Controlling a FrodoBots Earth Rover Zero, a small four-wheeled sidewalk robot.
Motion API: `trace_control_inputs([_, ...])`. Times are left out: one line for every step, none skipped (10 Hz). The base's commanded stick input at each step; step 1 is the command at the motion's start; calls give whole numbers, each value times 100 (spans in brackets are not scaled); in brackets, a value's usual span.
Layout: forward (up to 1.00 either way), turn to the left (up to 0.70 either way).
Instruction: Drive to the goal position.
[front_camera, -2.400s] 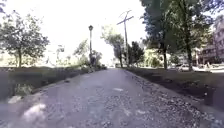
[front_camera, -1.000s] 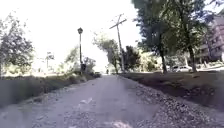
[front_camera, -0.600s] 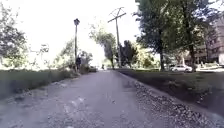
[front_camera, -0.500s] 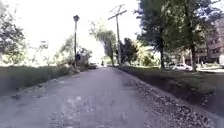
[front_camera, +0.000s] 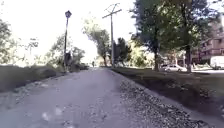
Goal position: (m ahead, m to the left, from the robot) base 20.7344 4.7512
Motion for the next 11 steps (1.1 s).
trace_control_inputs([100,0])
trace_control_inputs([100,0])
trace_control_inputs([100,0])
trace_control_inputs([100,0])
trace_control_inputs([90,0])
trace_control_inputs([85,0])
trace_control_inputs([85,0])
trace_control_inputs([85,0])
trace_control_inputs([85,0])
trace_control_inputs([85,0])
trace_control_inputs([85,0])
